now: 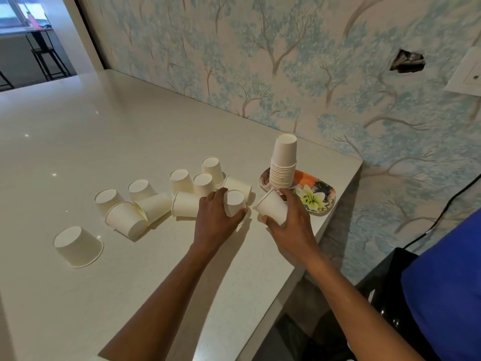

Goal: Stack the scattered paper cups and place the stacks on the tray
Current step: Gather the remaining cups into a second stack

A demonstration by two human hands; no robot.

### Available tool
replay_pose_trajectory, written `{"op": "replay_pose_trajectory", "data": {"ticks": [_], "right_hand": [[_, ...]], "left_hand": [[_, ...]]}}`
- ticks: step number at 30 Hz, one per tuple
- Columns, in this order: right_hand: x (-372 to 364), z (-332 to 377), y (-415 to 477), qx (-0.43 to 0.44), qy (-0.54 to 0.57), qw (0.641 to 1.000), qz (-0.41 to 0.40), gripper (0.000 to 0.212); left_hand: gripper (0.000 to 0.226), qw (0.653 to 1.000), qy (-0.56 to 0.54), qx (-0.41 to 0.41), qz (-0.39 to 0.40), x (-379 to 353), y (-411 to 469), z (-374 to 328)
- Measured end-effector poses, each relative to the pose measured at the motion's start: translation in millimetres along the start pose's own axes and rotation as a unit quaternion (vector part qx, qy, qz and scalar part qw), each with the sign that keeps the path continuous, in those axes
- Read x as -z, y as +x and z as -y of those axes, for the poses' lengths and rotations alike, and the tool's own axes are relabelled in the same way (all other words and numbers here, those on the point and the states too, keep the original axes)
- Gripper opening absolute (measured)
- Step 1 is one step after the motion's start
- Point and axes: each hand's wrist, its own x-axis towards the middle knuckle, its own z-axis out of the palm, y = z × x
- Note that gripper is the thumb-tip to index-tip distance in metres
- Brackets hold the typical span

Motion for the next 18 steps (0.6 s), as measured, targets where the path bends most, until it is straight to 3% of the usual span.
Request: {"op": "replay_pose_trajectory", "data": {"ticks": [5, 10, 14, 18], "right_hand": [[9, 1, -2, 0.012, 0.033, 0.999, -0.007, 0.076], [18, 11, 2, 0.034, 0.082, 0.996, -0.025, 0.066], [27, 22, -1, 0.029, 0.160, 0.987, 0.014, 0.058], [31, 24, -1, 0.025, 0.164, 0.984, 0.069, 0.059]], "left_hand": [[0.065, 0.997, -0.066, -0.009, -0.033, 3, -6, 4], [0.064, 0.991, -0.098, -0.072, -0.051, 17, -10, 3], [0.068, 0.992, -0.070, -0.104, -0.027, 30, -13, 10], [0.073, 0.990, 0.021, -0.134, 0.039, 35, -14, 13]]}}
